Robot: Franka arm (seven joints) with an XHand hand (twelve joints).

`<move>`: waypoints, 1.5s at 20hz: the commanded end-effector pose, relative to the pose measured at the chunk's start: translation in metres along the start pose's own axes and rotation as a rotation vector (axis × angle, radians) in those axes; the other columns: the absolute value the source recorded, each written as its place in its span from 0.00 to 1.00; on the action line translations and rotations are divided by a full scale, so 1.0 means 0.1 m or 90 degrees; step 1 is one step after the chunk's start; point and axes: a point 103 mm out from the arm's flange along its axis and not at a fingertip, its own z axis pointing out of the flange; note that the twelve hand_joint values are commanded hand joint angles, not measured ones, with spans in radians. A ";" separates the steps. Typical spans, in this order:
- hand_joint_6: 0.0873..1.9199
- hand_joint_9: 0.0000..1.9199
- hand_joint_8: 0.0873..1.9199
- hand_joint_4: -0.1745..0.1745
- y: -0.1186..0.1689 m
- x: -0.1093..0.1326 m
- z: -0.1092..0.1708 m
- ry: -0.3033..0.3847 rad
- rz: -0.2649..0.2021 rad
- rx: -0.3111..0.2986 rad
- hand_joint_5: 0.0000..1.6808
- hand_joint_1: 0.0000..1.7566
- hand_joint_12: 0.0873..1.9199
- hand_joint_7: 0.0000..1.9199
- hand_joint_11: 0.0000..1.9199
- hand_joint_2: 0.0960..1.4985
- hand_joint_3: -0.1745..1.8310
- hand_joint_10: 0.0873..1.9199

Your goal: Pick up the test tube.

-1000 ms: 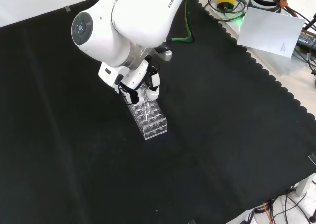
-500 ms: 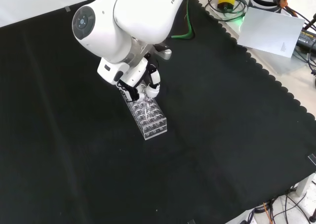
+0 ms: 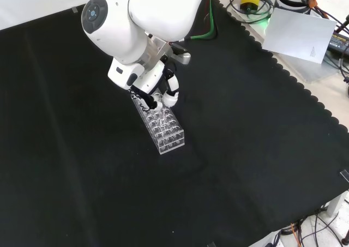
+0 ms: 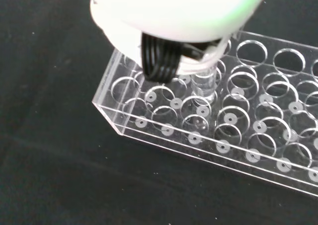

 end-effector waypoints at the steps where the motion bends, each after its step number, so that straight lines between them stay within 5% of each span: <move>1: 0.18 0.85 0.17 0.00 0.02 0.03 -0.06 0.002 -0.010 -0.008 0.86 0.77 0.48 0.79 0.72 0.26 0.53 0.33; 13: 0.02 0.85 0.28 0.00 -0.02 -0.03 -0.11 -0.001 -0.014 -0.021 0.84 0.76 0.49 0.76 0.73 0.37 0.42 0.31; 30: 0.00 0.86 0.28 0.00 -0.26 -0.17 -0.53 0.016 -0.005 -0.047 0.85 0.76 0.49 0.76 0.73 0.37 0.42 0.30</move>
